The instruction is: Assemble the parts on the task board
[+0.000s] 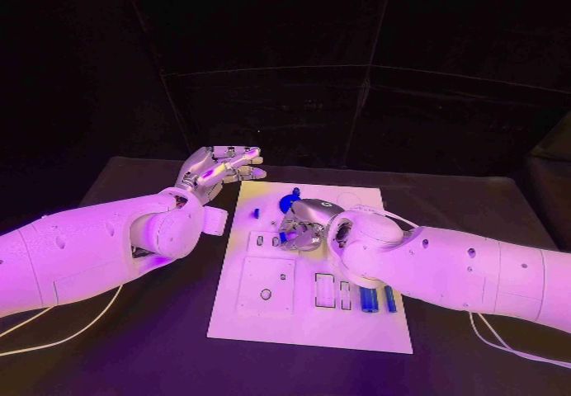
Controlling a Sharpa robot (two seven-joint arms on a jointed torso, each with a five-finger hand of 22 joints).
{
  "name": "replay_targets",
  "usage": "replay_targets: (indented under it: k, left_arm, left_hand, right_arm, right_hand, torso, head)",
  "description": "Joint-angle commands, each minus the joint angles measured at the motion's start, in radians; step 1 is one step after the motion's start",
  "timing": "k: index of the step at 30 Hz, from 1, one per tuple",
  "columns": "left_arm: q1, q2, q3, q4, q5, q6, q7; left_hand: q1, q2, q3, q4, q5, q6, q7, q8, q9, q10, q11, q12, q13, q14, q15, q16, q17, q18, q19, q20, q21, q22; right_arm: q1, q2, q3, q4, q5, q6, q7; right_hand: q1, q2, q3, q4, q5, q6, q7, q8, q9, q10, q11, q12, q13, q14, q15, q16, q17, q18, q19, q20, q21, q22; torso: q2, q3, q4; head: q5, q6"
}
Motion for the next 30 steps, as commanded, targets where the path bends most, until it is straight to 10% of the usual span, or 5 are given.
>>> replay_targets:
  k: [1,18,30]
  left_arm:
    - [0.002,0.001,0.001,0.000,-0.005,0.010,-0.002]
    - [0.002,0.002,0.001,-0.018,-0.028,0.017,-0.026]
    - [0.002,0.002,0.001,-0.052,-0.223,0.087,-0.159]
  left_hand:
    - [-0.004,0.002,-0.002,-0.005,-0.005,0.001,0.006,-0.001,-0.001,0.004,0.000,-0.005,-0.001,0.007,0.003,-0.006,0.002,0.013,0.009,-0.001,-0.004,-0.001]
    - [-0.004,0.009,0.003,-0.009,-0.005,0.018,-0.002,0.006,0.002,0.022,-0.007,0.000,0.002,0.015,-0.001,-0.008,0.005,0.015,0.016,-0.003,-0.006,-0.001]
    - [-0.051,0.012,-0.004,0.006,-0.002,0.126,-0.092,0.030,0.009,0.299,-0.116,0.090,0.032,0.336,-0.119,0.190,0.146,0.018,0.273,-0.114,0.119,0.057]
  right_arm:
    - [-0.003,-0.002,-0.003,0.000,-0.001,-0.015,-0.018]
    - [-0.003,-0.037,-0.003,0.025,-0.003,-0.181,0.085]
    - [0.009,-0.164,-0.002,0.112,0.147,-0.201,0.368]
  right_hand:
    - [0.003,-0.012,-0.008,0.000,-0.002,-0.022,0.003,-0.011,-0.001,-0.019,0.001,-0.023,-0.020,0.096,0.009,-0.006,0.239,-0.001,0.016,0.011,-0.008,0.037]
    - [0.032,-0.056,-0.118,0.045,0.000,-0.105,0.019,-0.026,0.002,-0.037,0.017,-0.047,-0.059,0.092,0.023,-0.016,0.221,0.004,0.007,0.024,-0.022,0.012]
    - [0.068,-0.022,-0.134,0.068,-0.007,-0.088,0.016,-0.010,0.007,-0.038,0.014,-0.044,-0.063,0.093,0.021,-0.015,0.224,0.003,0.010,0.023,-0.020,0.017]
  torso:
    - [0.000,-0.0001,0.0002]
    - [-0.002,0.0004,-0.0002]
    - [-0.010,0.0028,0.0001]
  head:
    - [-0.001,-0.002]
    - [0.003,-0.005]
    - [0.010,-0.002]
